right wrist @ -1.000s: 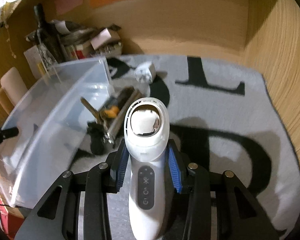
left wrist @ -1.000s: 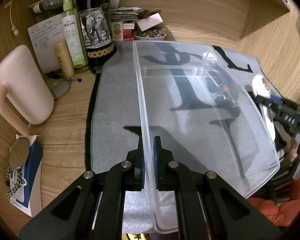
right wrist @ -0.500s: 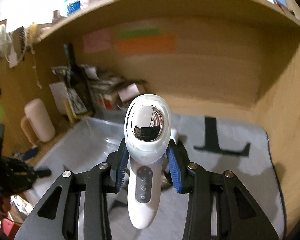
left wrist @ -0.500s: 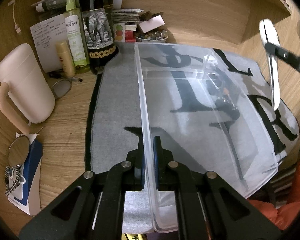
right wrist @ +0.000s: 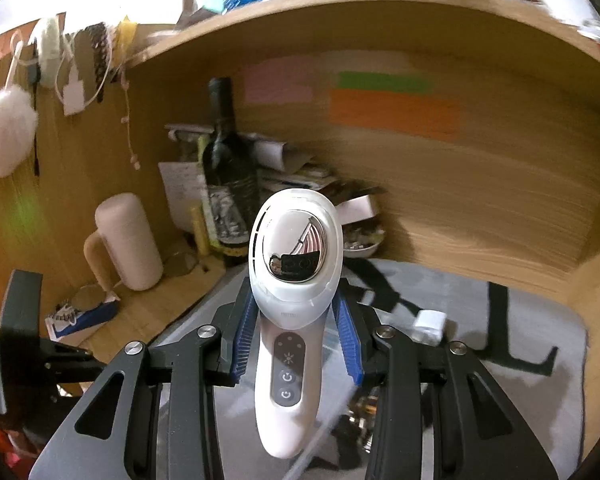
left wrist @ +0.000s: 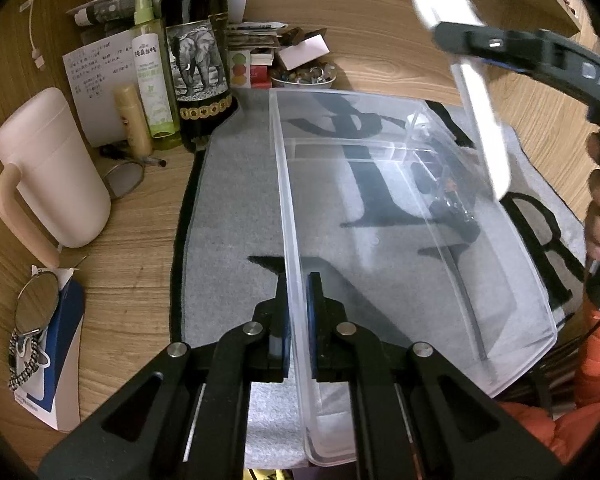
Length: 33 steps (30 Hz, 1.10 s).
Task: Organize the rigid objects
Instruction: 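Carry the white massager into the box and release it with the right gripper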
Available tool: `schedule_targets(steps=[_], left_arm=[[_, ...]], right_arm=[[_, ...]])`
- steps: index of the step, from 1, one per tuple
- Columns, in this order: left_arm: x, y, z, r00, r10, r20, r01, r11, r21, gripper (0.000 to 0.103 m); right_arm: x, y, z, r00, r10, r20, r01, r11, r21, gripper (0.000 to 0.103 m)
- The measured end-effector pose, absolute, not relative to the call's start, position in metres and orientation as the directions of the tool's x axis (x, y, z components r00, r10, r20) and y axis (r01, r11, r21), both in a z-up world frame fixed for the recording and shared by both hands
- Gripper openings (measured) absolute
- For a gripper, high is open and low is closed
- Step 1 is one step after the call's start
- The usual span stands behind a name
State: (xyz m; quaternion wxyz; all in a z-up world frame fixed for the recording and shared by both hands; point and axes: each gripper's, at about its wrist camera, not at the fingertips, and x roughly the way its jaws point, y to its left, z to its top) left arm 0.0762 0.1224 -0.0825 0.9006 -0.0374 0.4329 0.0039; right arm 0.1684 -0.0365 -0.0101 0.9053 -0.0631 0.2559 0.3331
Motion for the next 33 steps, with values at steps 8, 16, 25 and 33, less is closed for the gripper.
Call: schedule_targets(steps=[8,16,25,33], left_arm=[[0.076,0.122,-0.082,0.626,-0.033,-0.779,-0.026,0.998,-0.063,0.006],[0.076,0.123,-0.083,0.630,-0.041,-0.775,-0.016,0.998,-0.066,0.007],[0.076,0.122,-0.083,0.630,-0.041,-0.776,-0.017,0.998,-0.066,0.007],[0.076,0.123,-0.084,0.630,-0.041,-0.775,-0.016,0.998,-0.066,0.007]], right_arm=[[0.180,-0.003,-0.038,0.553,0.559,-0.617,-0.688,0.725,0.040,0.034],[0.190,0.015,-0.070,0.463,0.492,-0.737,-0.726,0.687,0.002,0.035],[0.189,0.026,-0.085,0.394,0.453,-0.800,-0.760,0.650,-0.006,0.035],[0.187,0.031,-0.090,0.366,0.434,-0.823,-0.772,0.636,-0.007,0.036]])
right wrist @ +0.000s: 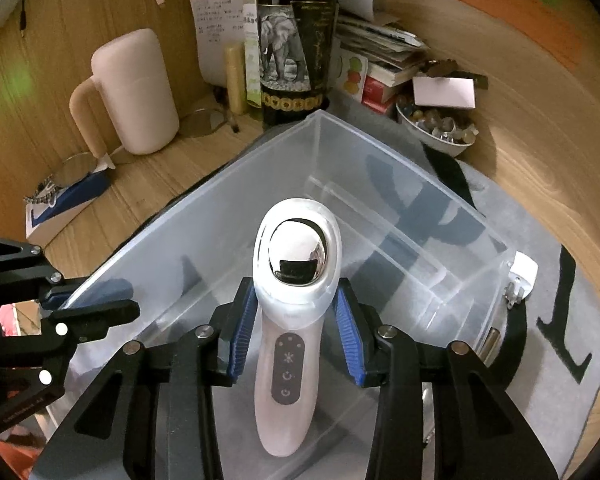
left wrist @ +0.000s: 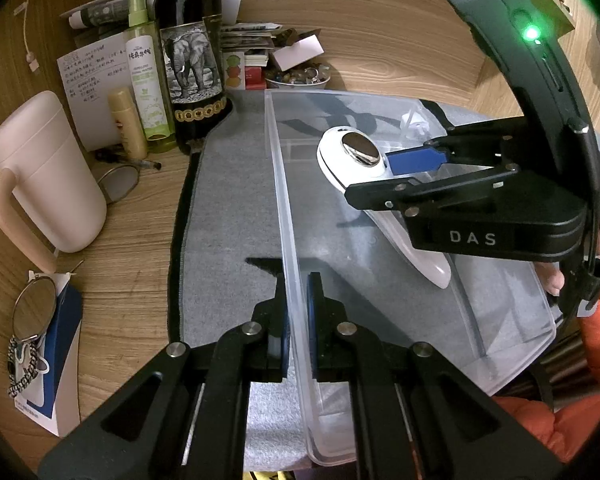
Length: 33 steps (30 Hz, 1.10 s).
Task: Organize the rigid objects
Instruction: 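Carry the white massager into the box and release it with the right gripper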
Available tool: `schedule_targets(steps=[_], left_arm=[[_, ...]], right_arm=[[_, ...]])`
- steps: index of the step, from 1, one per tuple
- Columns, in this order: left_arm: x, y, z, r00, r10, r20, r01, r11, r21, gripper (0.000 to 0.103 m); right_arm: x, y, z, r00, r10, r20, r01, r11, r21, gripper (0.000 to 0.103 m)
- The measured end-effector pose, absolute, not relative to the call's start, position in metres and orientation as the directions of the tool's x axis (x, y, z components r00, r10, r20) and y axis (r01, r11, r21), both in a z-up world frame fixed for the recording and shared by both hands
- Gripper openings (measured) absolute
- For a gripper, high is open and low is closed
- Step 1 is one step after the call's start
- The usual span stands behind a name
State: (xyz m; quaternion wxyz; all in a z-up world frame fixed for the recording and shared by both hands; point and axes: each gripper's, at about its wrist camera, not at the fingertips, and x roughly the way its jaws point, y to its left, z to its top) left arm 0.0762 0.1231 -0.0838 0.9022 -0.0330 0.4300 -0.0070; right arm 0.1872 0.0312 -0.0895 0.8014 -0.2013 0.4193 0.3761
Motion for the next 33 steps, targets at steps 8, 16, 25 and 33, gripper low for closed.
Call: schedule_targets(steps=[8,16,25,33], left_arm=[[0.077,0.123,-0.084,0.629,-0.039,-0.777,-0.018,0.998,-0.065,0.007],[0.078,0.123,-0.084,0.626,-0.035,-0.779,-0.022,0.998,-0.063,0.007],[0.080,0.122,-0.083,0.619,-0.022,-0.785,-0.033,0.998,-0.054,0.007],[0.080,0.121,-0.083,0.615,-0.014,-0.788,-0.050,0.997,-0.057,0.007]], right_arm=[[0.177,0.027,-0.075,0.430,0.457,-0.779,-0.772,0.634,-0.054,0.056],[0.171,0.007,-0.049,0.493,0.488,-0.720,-0.752,0.656,-0.070,0.057],[0.178,-0.053,-0.020,0.613,0.458,-0.644,-0.649,0.756,-0.080,0.064],[0.198,-0.104,-0.038,0.639,0.357,-0.681,-0.548,0.833,-0.078,0.065]])
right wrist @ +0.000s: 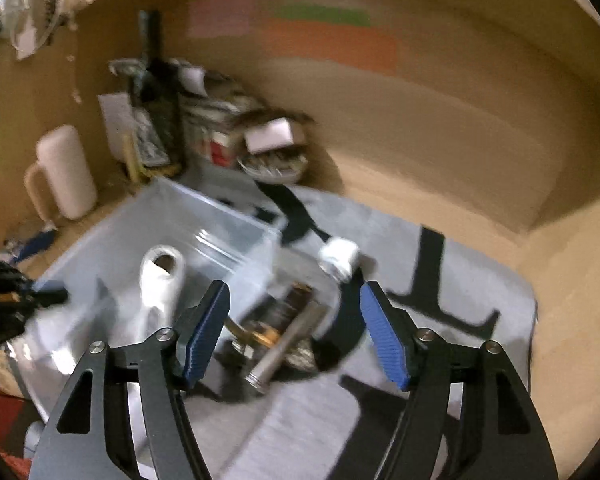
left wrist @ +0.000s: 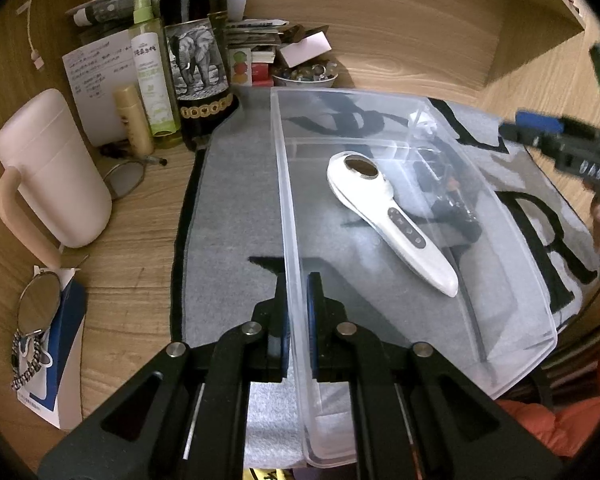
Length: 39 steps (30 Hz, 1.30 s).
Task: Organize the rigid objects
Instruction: 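Carry the white massager into the box and release it with the right gripper, then grasp the black cylindrical cap beside the keys with the right gripper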
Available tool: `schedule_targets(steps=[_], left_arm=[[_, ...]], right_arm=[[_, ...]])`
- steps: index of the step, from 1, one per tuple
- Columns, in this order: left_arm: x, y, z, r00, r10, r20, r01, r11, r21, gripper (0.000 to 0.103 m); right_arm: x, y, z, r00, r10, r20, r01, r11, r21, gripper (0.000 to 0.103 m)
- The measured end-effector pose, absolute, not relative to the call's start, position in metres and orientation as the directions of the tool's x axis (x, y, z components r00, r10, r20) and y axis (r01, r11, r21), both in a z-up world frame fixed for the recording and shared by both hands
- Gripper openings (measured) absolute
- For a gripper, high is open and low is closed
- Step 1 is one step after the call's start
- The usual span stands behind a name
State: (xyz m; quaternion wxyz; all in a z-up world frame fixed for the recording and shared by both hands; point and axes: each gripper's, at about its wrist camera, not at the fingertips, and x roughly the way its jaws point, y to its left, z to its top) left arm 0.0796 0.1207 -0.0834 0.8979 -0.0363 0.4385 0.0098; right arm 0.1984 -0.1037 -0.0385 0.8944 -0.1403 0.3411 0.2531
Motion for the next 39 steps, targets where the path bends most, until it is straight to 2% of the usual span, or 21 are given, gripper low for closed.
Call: schedule_targets(steps=[12,22,25,29,30,39], left_arm=[[0.080,0.120,-0.084,0.607,0.006,-0.795,-0.075,0.996,-0.050,0.007],[0.083,0.119,-0.084,0.603,0.014,-0.797,-0.086,0.995,-0.048,0.007],[0.083,0.119,-0.085,0.603,0.014,-0.797,-0.088,0.995,-0.049,0.007],[0.083,0.120,-0.084,0.603,0.013,-0.797,-0.086,0.995,-0.049,0.007],[0.083,0.120,-0.084,0.603,0.013,-0.797,-0.086,0.995,-0.049,0.007],[0.083,0.119,-0.084,0.604,0.013,-0.797,-0.086,0.995,-0.049,0.007]], right_arm=[[0.227,-0.120,-0.125,0.499,0.273,-0.822,-0.518,0.855,-0.030,0.065],[0.237,-0.117,-0.138,0.490,0.288,-0.823,-0.527,0.850,-0.017,0.063],[0.236,-0.115,-0.135,0.490,0.297,-0.820,-0.541,0.841,-0.018,0.057],[0.239,-0.111,-0.132,0.480,0.324,-0.815,-0.572,0.820,-0.011,0.035],[0.240,-0.109,-0.132,0.479,0.327,-0.814,-0.578,0.816,-0.013,0.033],[0.231,-0.113,-0.119,0.520,0.330,-0.788,-0.571,0.820,-0.034,0.033]])
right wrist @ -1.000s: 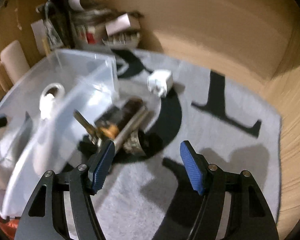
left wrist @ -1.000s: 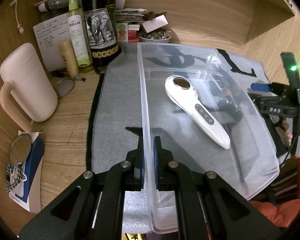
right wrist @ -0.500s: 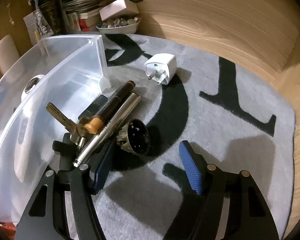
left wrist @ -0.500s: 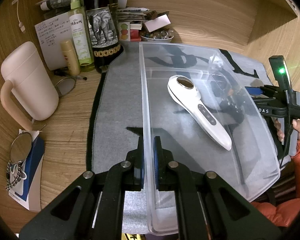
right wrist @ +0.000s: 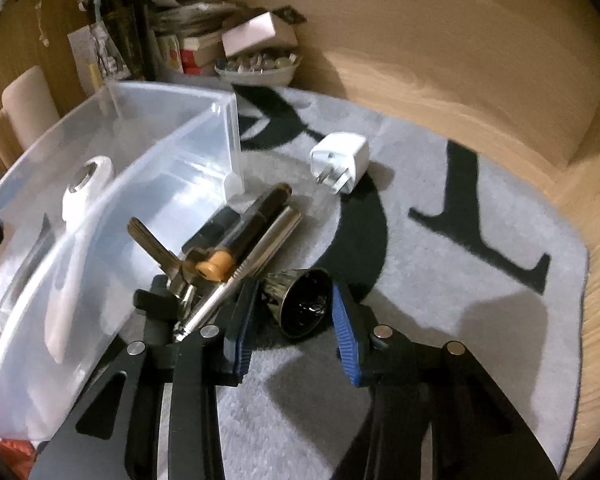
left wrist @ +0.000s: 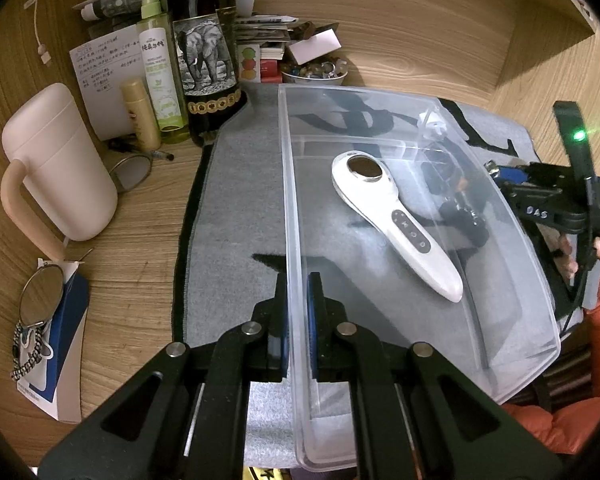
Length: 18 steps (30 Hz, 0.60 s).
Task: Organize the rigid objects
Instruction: 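Grasp the black cylindrical cap beside the keys with the right gripper, then lower the black cap into the box and open the right gripper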
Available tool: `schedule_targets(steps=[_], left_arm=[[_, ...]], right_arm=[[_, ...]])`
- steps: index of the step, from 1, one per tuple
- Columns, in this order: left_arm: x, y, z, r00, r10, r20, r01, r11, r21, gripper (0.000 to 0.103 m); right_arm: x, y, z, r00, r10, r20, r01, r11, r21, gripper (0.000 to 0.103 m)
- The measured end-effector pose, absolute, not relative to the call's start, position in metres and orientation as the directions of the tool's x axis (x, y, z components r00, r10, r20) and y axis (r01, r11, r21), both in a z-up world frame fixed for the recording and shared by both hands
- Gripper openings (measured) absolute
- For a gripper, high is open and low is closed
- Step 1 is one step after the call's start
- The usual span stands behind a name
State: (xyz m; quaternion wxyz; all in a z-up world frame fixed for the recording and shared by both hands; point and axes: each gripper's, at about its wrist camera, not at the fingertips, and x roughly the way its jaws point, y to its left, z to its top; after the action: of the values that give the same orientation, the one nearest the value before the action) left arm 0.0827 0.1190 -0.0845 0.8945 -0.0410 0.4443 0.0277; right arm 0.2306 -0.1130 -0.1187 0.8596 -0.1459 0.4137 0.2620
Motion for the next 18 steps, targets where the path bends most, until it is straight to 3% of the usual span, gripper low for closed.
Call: schedule_targets(steps=[18], left_arm=[[0.084,0.117,-0.084,0.605,0.017,-0.796,-0.083,0.996,-0.042,0.007]], right_arm=[[0.192,-0.093,-0.037,0.619,0.476,-0.625,-0.632,0.774,-0.036,0.033]])
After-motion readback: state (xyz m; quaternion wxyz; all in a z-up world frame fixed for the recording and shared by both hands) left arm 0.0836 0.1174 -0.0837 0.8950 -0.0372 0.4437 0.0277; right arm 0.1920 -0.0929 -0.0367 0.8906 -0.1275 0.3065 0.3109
